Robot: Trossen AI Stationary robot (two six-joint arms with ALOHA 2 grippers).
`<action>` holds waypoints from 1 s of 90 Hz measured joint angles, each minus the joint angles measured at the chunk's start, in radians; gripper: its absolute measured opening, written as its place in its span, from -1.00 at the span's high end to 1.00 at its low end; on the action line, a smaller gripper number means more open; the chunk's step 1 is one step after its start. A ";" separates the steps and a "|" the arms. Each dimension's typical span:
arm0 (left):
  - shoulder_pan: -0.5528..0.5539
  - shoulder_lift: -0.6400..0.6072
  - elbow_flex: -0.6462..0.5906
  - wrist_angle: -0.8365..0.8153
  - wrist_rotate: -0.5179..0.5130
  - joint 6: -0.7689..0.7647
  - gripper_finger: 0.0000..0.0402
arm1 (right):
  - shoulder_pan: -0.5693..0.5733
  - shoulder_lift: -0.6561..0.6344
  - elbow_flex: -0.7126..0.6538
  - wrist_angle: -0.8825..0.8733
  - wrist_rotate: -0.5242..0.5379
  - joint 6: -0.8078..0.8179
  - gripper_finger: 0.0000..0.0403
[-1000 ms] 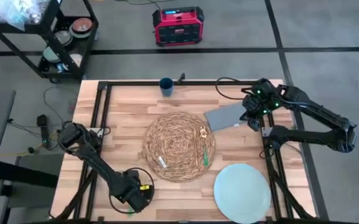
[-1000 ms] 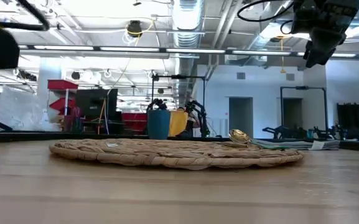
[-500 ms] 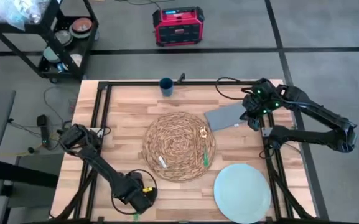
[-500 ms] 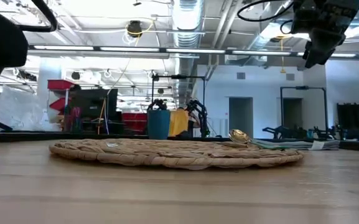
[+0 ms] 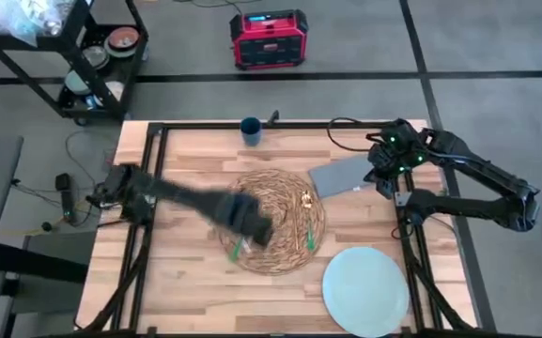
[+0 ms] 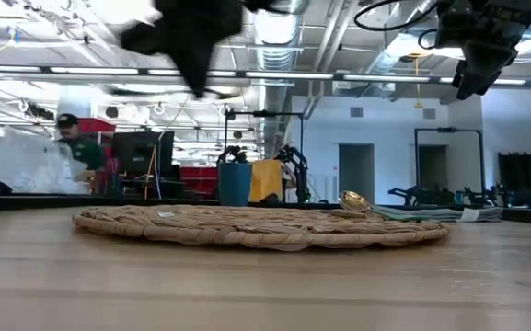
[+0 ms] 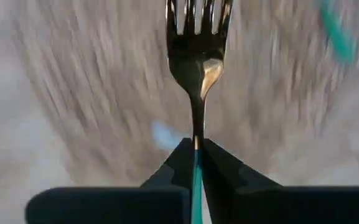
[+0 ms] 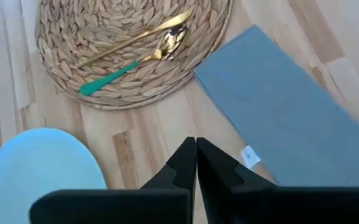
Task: Set table place
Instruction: Move the green fork on the top left of the table
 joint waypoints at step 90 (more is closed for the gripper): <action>0.479 0.530 0.598 0.081 0.266 0.972 1.00 | -0.127 -0.073 0.003 -0.023 0.020 0.143 1.00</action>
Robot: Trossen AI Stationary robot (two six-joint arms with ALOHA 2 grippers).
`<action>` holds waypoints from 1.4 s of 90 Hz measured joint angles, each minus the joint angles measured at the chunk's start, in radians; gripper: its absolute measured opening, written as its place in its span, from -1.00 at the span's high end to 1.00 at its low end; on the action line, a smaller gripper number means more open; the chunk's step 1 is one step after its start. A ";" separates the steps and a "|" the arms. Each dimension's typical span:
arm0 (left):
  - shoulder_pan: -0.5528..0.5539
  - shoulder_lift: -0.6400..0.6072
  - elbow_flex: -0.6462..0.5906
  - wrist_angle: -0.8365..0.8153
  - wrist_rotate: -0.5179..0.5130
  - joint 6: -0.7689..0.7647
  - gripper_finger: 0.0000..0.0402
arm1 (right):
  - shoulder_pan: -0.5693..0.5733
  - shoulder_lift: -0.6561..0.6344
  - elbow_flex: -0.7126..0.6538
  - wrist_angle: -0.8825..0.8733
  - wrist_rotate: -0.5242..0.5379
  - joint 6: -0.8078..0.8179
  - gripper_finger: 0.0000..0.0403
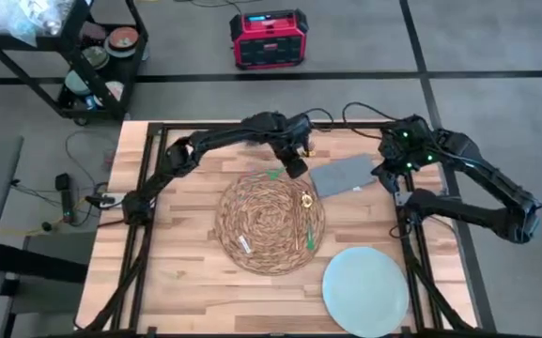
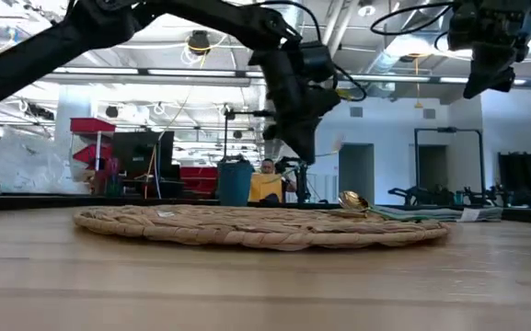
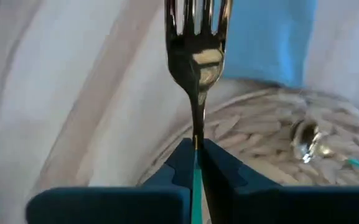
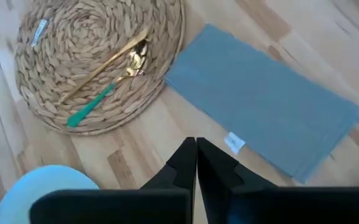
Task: Set table place
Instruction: Move the green fork on the top left of the table
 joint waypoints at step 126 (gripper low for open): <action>0.014 -0.762 -0.925 0.071 -0.361 -0.688 1.00 | 0.001 0.002 0.000 0.085 0.001 -0.098 1.00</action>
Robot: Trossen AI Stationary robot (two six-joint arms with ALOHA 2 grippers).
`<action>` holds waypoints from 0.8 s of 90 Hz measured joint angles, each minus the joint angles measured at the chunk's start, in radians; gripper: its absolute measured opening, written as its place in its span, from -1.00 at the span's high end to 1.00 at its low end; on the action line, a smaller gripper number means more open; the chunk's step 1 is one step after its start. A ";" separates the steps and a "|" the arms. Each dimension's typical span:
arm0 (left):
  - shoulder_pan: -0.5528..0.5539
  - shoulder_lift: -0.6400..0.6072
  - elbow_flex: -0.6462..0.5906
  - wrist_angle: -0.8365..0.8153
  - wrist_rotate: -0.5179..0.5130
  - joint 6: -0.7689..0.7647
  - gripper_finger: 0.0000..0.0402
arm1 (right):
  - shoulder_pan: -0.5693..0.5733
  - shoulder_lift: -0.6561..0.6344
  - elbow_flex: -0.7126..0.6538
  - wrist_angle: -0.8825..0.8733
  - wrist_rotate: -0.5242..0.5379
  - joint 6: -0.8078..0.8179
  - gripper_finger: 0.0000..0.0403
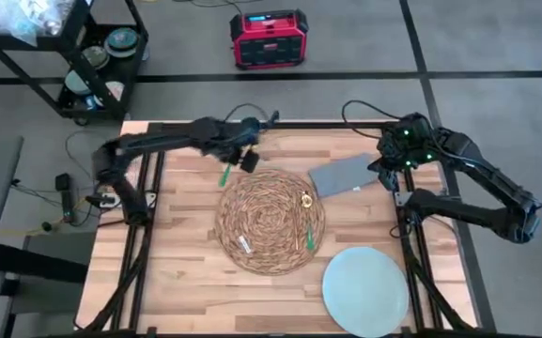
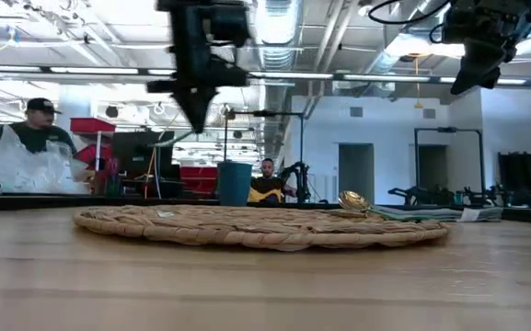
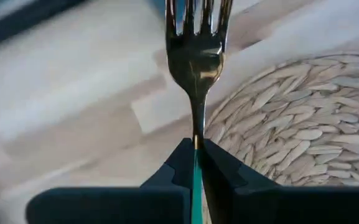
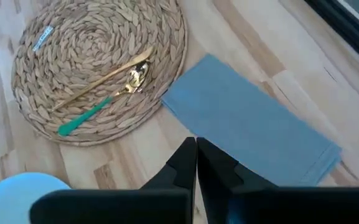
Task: Set table place
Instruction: Move the green fork on the top left of the table
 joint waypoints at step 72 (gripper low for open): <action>0.256 -0.172 -0.562 0.275 0.066 -0.006 1.00 | 0.000 0.000 0.000 0.077 -0.004 0.088 1.00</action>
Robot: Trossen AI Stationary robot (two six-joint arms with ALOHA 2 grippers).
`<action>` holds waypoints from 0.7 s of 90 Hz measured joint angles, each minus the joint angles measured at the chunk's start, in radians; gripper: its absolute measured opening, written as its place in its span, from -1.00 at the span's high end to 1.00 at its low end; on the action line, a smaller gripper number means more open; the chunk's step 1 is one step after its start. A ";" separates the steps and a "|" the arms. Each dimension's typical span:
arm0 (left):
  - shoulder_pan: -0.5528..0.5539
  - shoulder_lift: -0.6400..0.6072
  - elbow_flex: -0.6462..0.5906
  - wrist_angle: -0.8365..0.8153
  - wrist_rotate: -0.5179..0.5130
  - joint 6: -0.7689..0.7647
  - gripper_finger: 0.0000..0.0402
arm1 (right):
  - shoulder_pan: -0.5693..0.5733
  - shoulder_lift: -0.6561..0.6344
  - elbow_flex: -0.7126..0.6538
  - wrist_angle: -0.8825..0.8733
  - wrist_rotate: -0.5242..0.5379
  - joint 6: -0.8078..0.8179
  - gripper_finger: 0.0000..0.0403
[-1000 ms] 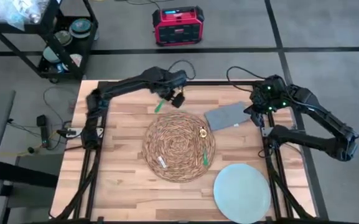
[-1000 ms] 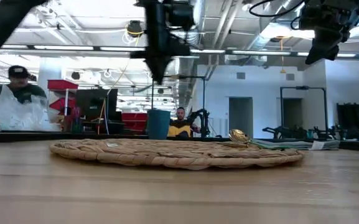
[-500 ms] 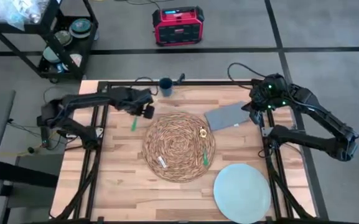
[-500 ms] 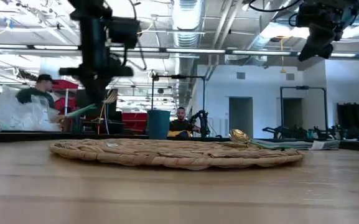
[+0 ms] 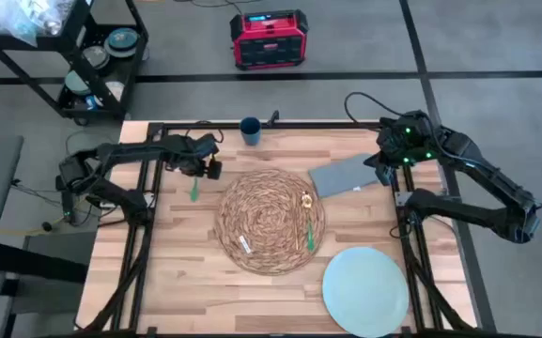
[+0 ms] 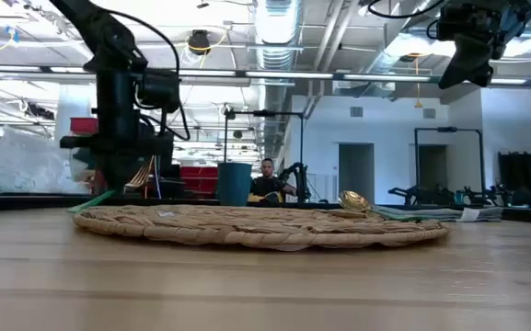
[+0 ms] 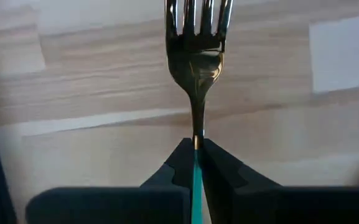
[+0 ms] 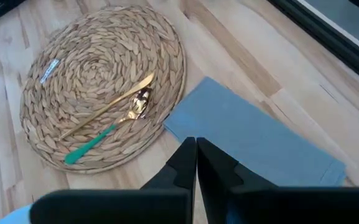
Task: Set table place
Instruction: Move the green fork on the top left of the table, then move the gray table napkin to the left of the brown tablemat
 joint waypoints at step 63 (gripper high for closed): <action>-0.062 0.002 0.095 0.243 0.210 -0.032 0.61 | 0.000 -0.001 0.000 0.000 -0.001 -0.009 1.00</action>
